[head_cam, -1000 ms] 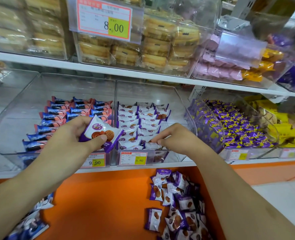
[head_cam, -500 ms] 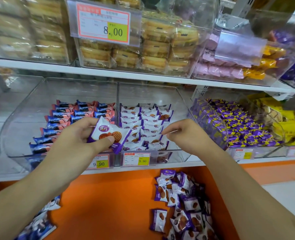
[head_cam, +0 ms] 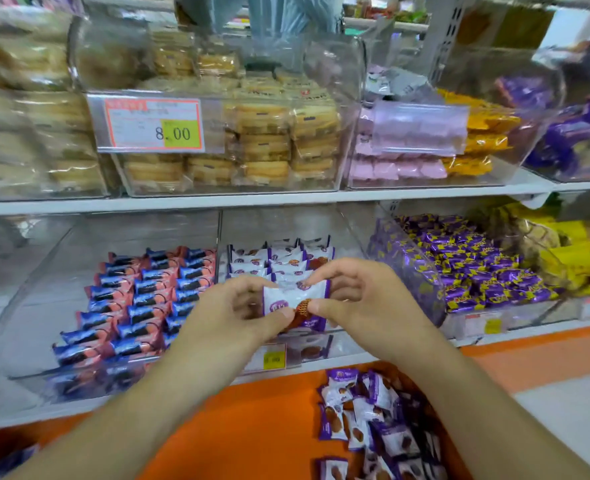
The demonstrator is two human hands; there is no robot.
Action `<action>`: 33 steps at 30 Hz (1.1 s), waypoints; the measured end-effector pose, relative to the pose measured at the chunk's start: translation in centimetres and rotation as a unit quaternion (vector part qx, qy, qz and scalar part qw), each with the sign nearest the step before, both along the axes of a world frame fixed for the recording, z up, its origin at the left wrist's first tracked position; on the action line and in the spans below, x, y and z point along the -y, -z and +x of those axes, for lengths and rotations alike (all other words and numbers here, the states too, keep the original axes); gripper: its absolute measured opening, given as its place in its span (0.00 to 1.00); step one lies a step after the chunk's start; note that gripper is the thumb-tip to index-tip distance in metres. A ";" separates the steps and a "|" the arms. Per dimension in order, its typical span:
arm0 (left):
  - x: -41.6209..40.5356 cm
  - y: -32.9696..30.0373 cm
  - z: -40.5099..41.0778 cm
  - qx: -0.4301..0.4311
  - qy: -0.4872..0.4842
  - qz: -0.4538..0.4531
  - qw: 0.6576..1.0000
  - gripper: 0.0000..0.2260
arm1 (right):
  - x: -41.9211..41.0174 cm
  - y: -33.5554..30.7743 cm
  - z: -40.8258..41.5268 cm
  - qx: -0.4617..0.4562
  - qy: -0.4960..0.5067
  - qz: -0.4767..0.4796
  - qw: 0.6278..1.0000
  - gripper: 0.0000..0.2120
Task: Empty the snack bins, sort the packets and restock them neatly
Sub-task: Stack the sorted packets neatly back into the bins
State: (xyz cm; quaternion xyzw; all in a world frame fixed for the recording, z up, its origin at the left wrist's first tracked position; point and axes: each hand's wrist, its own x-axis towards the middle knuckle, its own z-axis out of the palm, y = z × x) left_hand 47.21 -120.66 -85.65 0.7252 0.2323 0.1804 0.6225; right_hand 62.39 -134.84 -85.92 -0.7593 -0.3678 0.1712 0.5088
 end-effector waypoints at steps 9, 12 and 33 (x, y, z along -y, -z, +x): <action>-3.6 2.6 14.4 -0.062 0.003 0.245 0.967 0.11 | 3.9 3.5 6.0 0.261 0.117 -0.109 0.952 0.21; -4.3 4.8 18.2 -0.088 -0.004 0.302 0.949 0.10 | 3.9 4.4 6.6 0.256 0.120 -0.097 0.954 0.20; -8.2 8.1 24.3 -0.174 0.041 0.417 0.891 0.10 | 3.1 4.6 7.0 0.228 0.140 -0.073 0.961 0.16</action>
